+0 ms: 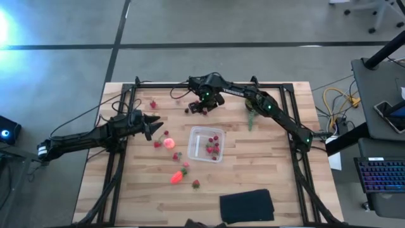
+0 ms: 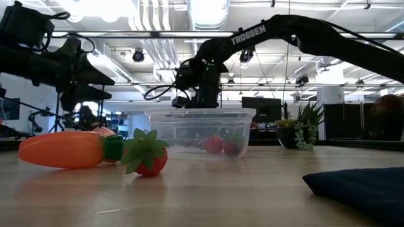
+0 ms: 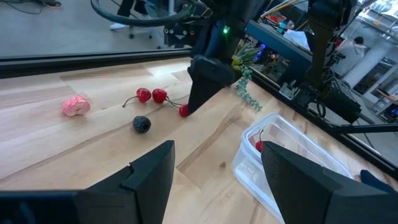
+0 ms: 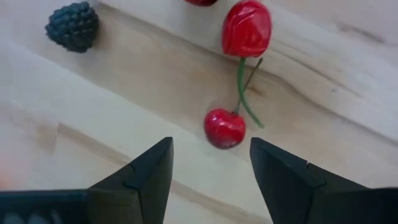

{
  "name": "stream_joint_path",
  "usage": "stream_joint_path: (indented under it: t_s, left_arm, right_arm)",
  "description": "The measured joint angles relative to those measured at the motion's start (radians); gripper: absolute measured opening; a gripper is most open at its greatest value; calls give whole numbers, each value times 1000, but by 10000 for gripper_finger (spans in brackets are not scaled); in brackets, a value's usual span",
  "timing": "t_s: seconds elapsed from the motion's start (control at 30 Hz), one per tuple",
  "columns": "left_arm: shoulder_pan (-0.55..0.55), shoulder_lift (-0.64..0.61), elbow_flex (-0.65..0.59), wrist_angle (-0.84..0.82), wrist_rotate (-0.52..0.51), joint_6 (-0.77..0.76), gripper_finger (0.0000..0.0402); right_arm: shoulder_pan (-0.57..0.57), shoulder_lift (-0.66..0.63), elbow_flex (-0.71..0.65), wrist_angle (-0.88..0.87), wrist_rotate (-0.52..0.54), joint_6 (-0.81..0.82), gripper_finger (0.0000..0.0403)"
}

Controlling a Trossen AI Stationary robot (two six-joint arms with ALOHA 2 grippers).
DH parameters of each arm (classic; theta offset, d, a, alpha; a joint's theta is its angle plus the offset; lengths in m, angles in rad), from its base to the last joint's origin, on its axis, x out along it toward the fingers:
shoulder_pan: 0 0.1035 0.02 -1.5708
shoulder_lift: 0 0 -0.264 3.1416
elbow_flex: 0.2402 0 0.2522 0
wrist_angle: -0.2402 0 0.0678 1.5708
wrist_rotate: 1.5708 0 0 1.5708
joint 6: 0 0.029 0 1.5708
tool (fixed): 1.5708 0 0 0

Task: Pick and placing Produce into tupperware
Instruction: Put the red cherry into the transparent bin

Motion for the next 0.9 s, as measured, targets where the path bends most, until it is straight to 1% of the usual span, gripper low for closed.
stream_joint_path:
  t_s: [0.23, 0.43, 0.57, 0.67, 0.83, 0.9]
  left_arm:
    - [0, 0, 0, 0, 0, 0, 226]
    - [0, 0, 0, 0, 0, 0, 226]
    - [0, 0, 0, 0, 0, 0, 226]
    - [0, 0, 0, 0, 0, 0, 226]
    - [0, 0, 0, 0, 0, 0, 226]
    - [0, 0, 0, 0, 0, 0, 226]
  right_arm:
    - [-21, -1, 0, -5, -85, 31, 205]
    - [-50, -2, 0, -3, -70, 31, 205]
    - [-50, -2, 0, -3, -66, 9, 205]
    - [-29, -2, 0, -3, -17, -19, 205]
    - [2, -2, 0, -2, 117, -73, 205]
    - [7, -2, -1, 1, 149, -77, 205]
